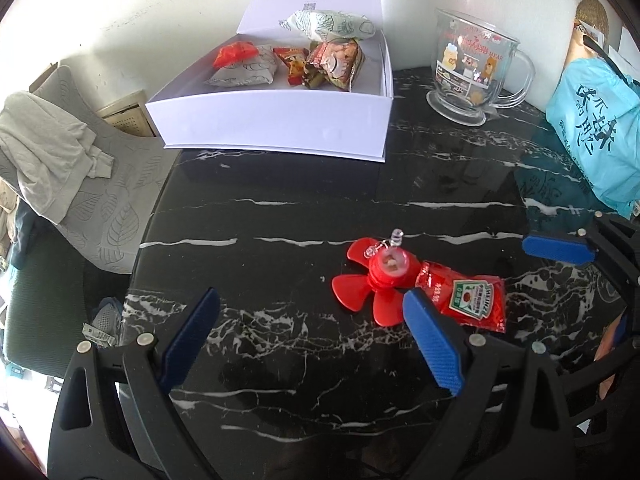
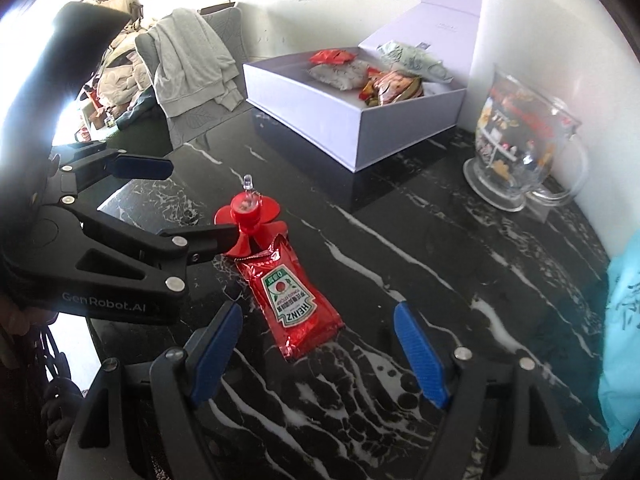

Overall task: Organize objects
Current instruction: 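Move the left gripper to the red fan toy while the right approaches the ketchup packet, then grasp the red fan toy with the left gripper while the right grasps the Heinz ketchup packet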

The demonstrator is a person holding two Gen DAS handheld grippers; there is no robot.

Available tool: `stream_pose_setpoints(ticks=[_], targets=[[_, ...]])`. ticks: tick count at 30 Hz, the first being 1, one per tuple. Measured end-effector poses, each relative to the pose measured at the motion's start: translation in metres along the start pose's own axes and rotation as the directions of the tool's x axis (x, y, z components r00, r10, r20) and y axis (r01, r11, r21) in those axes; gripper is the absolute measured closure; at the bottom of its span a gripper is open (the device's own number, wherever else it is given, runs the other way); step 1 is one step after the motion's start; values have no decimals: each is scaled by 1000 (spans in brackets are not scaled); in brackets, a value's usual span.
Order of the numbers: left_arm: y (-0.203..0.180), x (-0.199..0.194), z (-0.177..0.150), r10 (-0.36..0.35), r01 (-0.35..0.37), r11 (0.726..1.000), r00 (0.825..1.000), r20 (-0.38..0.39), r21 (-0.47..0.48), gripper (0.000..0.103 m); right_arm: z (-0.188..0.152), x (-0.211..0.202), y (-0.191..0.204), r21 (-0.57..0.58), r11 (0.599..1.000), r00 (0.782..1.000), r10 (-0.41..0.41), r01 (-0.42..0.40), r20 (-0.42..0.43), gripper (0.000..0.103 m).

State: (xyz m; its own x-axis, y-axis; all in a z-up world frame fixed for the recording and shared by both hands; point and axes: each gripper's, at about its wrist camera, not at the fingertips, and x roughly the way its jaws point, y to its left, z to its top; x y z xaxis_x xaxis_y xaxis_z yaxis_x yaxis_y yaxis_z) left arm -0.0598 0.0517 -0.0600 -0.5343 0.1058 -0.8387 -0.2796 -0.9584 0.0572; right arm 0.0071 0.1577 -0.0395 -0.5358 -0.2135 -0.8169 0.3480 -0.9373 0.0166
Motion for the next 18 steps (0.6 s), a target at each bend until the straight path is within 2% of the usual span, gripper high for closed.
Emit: stream_pose_setpoints(ticks=[6, 12, 14, 18], targets=[[2, 10, 2, -7, 7, 1000, 1000, 0, 1, 10, 3, 13, 1, -7, 1000, 1000, 20, -20, -17, 26], [3, 14, 4, -26, 26, 1000, 1000, 5, -15, 11, 5, 14, -7, 13, 1000, 1000, -17, 17, -6, 45], [4, 14, 4, -34, 34, 999, 999, 11, -23, 15, 5, 14, -12, 29, 999, 1000, -27, 27, -1, 52], [2, 12, 5, -59, 60, 998, 998, 28, -30, 26, 4, 13, -21, 55, 997, 999, -46, 46, 2, 56]])
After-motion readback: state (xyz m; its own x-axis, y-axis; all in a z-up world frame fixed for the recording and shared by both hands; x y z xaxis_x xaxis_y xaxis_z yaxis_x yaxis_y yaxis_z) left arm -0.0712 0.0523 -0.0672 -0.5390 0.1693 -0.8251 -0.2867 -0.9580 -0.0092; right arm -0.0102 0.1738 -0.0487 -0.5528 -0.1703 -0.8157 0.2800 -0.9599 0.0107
